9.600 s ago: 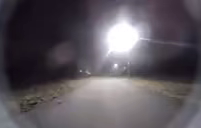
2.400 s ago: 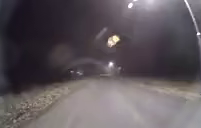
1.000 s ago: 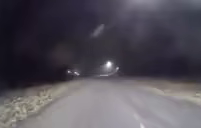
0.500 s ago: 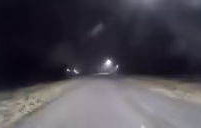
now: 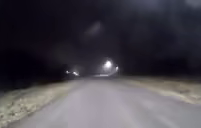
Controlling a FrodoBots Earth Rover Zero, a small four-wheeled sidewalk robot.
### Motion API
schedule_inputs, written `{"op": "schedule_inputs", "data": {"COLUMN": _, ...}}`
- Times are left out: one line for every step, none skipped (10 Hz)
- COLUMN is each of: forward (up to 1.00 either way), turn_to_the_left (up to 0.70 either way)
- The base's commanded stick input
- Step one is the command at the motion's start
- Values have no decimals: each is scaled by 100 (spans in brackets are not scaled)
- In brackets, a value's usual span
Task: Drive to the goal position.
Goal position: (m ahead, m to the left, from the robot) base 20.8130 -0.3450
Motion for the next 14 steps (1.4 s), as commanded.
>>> {"op": "schedule_inputs", "data": {"forward": 100, "turn_to_the_left": 0}}
{"op": "schedule_inputs", "data": {"forward": 100, "turn_to_the_left": 0}}
{"op": "schedule_inputs", "data": {"forward": 100, "turn_to_the_left": 0}}
{"op": "schedule_inputs", "data": {"forward": 100, "turn_to_the_left": 0}}
{"op": "schedule_inputs", "data": {"forward": 100, "turn_to_the_left": 0}}
{"op": "schedule_inputs", "data": {"forward": 100, "turn_to_the_left": 2}}
{"op": "schedule_inputs", "data": {"forward": 100, "turn_to_the_left": 4}}
{"op": "schedule_inputs", "data": {"forward": 100, "turn_to_the_left": 7}}
{"op": "schedule_inputs", "data": {"forward": 100, "turn_to_the_left": 12}}
{"op": "schedule_inputs", "data": {"forward": 100, "turn_to_the_left": 12}}
{"op": "schedule_inputs", "data": {"forward": 100, "turn_to_the_left": 11}}
{"op": "schedule_inputs", "data": {"forward": 100, "turn_to_the_left": 8}}
{"op": "schedule_inputs", "data": {"forward": 100, "turn_to_the_left": 5}}
{"op": "schedule_inputs", "data": {"forward": 100, "turn_to_the_left": 4}}
